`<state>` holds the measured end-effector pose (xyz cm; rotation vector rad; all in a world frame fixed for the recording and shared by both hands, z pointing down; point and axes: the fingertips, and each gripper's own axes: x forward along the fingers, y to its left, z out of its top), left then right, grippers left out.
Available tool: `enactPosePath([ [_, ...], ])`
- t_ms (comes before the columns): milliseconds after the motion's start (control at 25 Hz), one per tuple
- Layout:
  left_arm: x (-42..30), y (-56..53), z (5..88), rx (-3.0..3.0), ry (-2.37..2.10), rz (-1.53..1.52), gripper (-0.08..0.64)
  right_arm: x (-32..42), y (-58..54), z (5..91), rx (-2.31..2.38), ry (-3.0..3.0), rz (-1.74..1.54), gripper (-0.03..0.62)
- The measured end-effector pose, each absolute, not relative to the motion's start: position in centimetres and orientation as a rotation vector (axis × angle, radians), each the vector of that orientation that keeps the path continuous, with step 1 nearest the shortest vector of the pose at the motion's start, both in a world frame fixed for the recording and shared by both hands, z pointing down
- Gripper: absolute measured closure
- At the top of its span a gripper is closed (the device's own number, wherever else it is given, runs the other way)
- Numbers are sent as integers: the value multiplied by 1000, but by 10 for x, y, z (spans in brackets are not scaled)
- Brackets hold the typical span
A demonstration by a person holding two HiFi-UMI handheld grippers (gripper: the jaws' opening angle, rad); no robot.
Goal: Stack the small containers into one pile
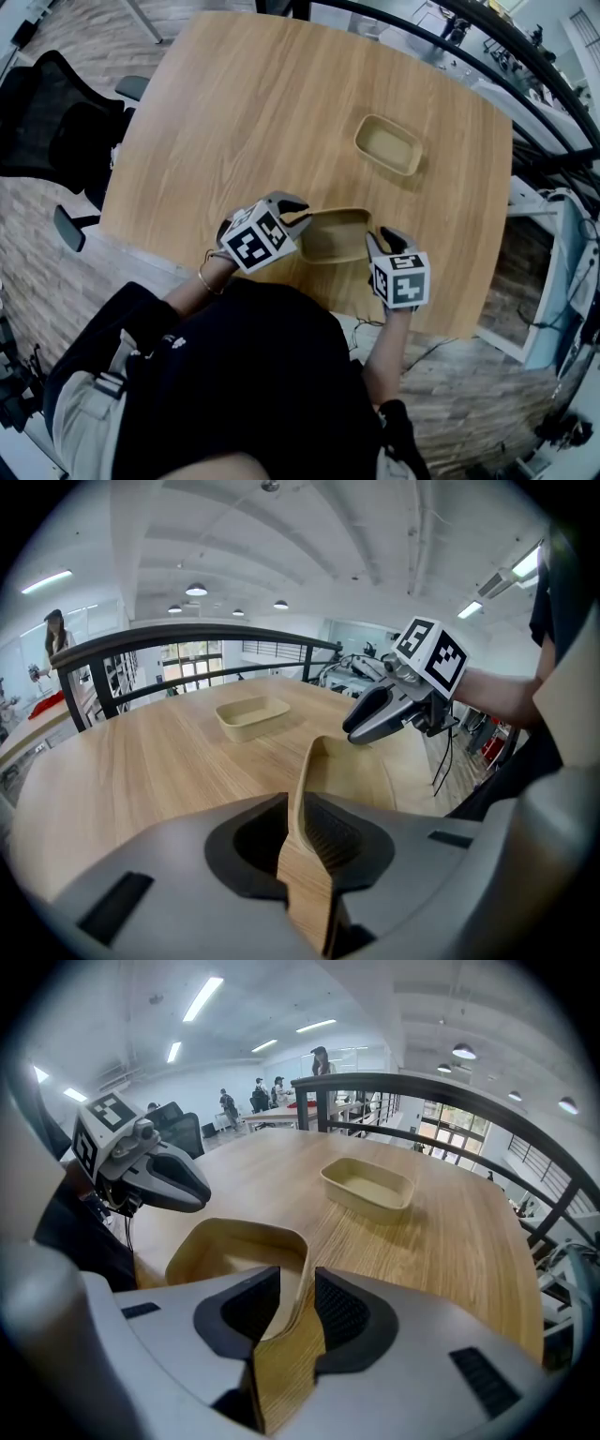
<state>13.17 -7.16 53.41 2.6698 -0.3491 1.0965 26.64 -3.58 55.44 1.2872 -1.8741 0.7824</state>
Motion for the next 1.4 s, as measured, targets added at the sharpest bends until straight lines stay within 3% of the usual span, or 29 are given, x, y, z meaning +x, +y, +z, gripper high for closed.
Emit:
enactPosePath([
  [440, 126, -57, 520, 2696, -393, 1060, 520, 264, -26, 526, 1462, -1998, 799, 477],
  [560, 126, -58, 516, 2712, -431, 1031, 520, 266, -25, 517, 1533, -2040, 772, 534],
  [680, 128, -58, 510, 2729, -444, 1000, 520, 268, -26, 502, 1614, -2127, 762, 546],
  [920, 150, -51, 482, 2761, -471, 779, 522, 280, -2, 470, 1757, -2290, 765, 554],
  [1400, 197, -38, 454, 2829, -462, 714, 522, 308, 23, 460, 1787, -2408, 707, 557],
])
